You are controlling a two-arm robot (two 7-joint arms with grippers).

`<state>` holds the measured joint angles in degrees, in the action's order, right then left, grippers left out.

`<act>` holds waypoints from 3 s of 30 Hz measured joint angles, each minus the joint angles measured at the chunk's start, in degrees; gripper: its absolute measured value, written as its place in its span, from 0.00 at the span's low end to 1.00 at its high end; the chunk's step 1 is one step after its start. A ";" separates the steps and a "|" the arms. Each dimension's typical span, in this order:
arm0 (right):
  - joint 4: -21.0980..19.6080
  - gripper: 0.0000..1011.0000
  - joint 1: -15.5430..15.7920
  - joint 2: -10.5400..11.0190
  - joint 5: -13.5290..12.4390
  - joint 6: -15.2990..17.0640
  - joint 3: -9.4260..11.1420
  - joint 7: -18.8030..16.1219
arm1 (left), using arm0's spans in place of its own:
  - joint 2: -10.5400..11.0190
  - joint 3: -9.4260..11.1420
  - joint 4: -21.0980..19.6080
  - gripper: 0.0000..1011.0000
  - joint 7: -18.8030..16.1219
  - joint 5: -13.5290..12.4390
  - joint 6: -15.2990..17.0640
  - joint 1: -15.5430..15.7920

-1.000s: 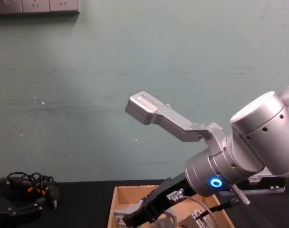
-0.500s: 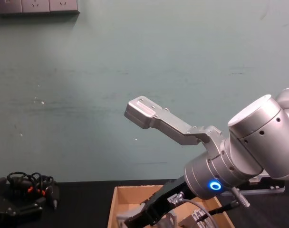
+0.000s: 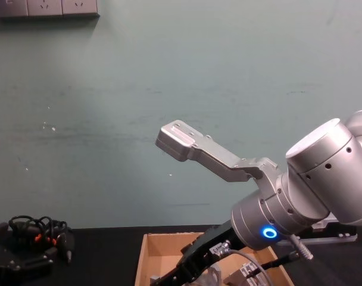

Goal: Use one hand to pick up the angle iron from the table and place it into the box.

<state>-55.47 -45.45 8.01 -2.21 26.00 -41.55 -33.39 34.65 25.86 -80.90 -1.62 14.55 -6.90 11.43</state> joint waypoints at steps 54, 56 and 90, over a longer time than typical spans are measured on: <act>-33.10 0.99 30.79 7.97 6.91 -14.42 15.06 24.80 | 0.00 0.00 0.00 1.00 0.00 0.00 0.00 0.00; -33.11 0.99 30.88 7.89 7.28 -14.19 15.21 24.95 | 0.00 0.00 0.00 1.00 0.00 0.00 0.00 0.00; -33.09 0.99 30.50 7.95 7.27 -13.06 15.08 24.33 | 0.00 0.00 0.00 1.00 0.00 0.00 0.00 0.00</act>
<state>-88.56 -14.95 15.96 5.06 12.94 -26.47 -9.06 34.65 25.86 -80.90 -1.62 14.55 -6.90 11.43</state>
